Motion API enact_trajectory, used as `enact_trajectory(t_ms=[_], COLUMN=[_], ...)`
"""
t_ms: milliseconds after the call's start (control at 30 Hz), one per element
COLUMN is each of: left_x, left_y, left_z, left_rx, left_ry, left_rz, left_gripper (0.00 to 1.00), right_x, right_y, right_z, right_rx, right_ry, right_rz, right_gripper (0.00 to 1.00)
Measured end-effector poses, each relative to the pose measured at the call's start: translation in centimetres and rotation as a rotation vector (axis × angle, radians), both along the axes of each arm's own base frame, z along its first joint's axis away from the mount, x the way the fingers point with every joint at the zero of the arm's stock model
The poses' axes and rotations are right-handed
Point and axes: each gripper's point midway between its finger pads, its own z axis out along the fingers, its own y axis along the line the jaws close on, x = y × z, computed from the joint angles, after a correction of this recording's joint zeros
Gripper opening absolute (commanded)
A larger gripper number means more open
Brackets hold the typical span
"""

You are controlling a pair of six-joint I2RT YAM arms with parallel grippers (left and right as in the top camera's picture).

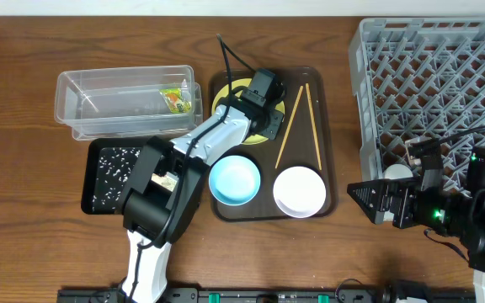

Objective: Sort waste into correct bins and load items into the dishwasher rack
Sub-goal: 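Pick the white tissue off the yellow plate and drop it in the clear bin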

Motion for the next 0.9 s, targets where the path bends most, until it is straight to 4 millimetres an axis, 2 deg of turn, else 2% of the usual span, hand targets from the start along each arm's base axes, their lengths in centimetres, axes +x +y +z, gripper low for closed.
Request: enact_trajectory(t_ms=[200, 300, 367, 533, 567, 633, 700, 800, 833, 867, 900], left_x=[-1.5, -1.8, -1.6, -1.1, -1.0, -0.9, -0.4, 0.9, 1.3, 1.6, 1.8], left_y=[1.4, 2.8, 3.8, 8.3, 9.6, 12.2, 14.9, 18.9, 20.1, 21.1, 22.1], left_z=[-0.5, 1.4, 4.6, 15.3, 17.0, 18.8, 18.9, 16.8, 15.7, 14.5, 13.1], left_rx=[0.055, 0.065, 0.051, 0.018, 0.023, 0.054, 0.103, 0.181, 0.205, 0.227, 0.247], left_ry=[0.069, 0.071, 0.029, -0.159, -0.192, -0.233, -0.245, -0.213, -0.191, -0.167, -0.138], left_rz=[0.013, 0.036, 0.06, 0.168, 0.2, 0.264, 0.334, 0.431, 0.457, 0.476, 0.496], left_gripper=[0.06, 0.06, 0.06, 0.06, 0.06, 0.06, 0.06, 0.08, 0.17, 0.32, 0.41], right_x=[0.0, 0.0, 0.0, 0.0, 0.0, 0.0, 0.0, 0.0, 0.0, 0.0, 0.0], right_y=[-0.1, -0.1, -0.1, -0.1, -0.1, -0.1, -0.1, -0.1, -0.1, -0.1, -0.1], right_z=[-0.1, -0.1, -0.1, -0.1, -0.1, -0.1, -0.1, -0.1, -0.1, -0.1, -0.1], right_rx=[-0.004, -0.006, -0.007, -0.006, -0.006, -0.006, -0.006, -0.006, -0.007, -0.006, -0.007], right_ry=[0.001, 0.001, 0.002, 0.004, 0.005, 0.005, 0.005, 0.005, 0.005, 0.005, 0.005], right_rz=[-0.002, -0.003, -0.003, -0.004, -0.004, -0.004, -0.004, -0.004, -0.004, -0.004, -0.004], right_gripper=[0.96, 0.95, 0.95, 0.95, 0.95, 0.95, 0.95, 0.95, 0.95, 0.95, 0.95])
